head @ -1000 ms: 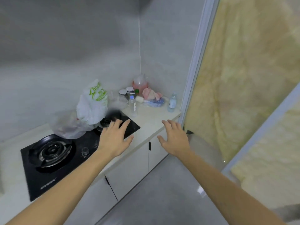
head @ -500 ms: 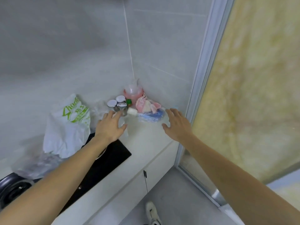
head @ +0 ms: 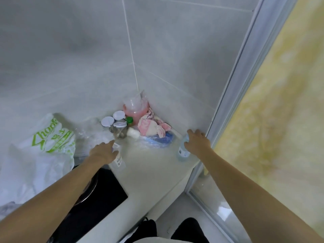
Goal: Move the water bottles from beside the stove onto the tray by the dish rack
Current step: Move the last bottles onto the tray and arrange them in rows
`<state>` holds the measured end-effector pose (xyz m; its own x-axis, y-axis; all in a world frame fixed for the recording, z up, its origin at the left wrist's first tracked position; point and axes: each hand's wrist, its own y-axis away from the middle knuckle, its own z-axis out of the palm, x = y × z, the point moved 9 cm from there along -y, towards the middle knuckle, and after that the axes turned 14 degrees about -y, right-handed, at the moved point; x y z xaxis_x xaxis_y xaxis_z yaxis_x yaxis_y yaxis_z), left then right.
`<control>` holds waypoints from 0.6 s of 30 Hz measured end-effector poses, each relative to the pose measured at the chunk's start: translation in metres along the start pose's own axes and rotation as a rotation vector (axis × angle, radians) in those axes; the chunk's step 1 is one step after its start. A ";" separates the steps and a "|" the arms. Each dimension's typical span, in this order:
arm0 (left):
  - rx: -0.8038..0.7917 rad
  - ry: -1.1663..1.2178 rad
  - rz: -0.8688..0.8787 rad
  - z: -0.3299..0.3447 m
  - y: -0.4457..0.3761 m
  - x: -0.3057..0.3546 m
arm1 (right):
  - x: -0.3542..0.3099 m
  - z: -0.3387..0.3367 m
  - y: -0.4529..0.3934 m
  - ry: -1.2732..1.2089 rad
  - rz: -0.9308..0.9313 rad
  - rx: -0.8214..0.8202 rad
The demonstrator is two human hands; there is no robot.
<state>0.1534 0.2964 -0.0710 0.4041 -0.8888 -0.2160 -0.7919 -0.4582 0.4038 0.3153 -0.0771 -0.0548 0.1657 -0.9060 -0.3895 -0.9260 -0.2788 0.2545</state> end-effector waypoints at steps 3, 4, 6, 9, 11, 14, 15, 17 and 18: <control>0.004 -0.050 -0.006 0.012 -0.003 0.002 | 0.012 0.006 -0.019 -0.001 -0.001 -0.018; 0.031 -0.061 -0.017 0.010 -0.002 0.004 | 0.013 0.005 -0.025 -0.006 -0.026 -0.002; 0.081 -0.053 -0.035 0.006 0.000 0.007 | 0.010 0.003 -0.035 -0.020 -0.104 0.027; 0.103 -0.014 -0.046 0.002 0.001 0.009 | 0.000 0.005 -0.043 -0.040 -0.212 0.003; 0.091 -0.009 -0.023 -0.001 0.005 0.012 | -0.009 0.004 -0.042 -0.103 -0.279 -0.019; 0.148 0.037 0.003 -0.025 0.024 0.013 | -0.040 -0.015 -0.036 -0.245 -0.420 -0.027; 0.171 0.061 0.004 -0.036 0.034 0.010 | -0.054 -0.027 -0.033 -0.303 -0.458 -0.036; 0.223 0.124 0.018 -0.064 0.057 0.001 | -0.089 -0.055 -0.026 -0.378 -0.561 -0.065; 0.248 0.152 0.035 -0.078 0.071 -0.002 | -0.108 -0.067 -0.020 -0.396 -0.623 -0.097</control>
<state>0.1319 0.2655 0.0276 0.4235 -0.9038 -0.0621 -0.8869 -0.4276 0.1750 0.3384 0.0052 0.0415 0.4991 -0.3934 -0.7721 -0.6630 -0.7471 -0.0479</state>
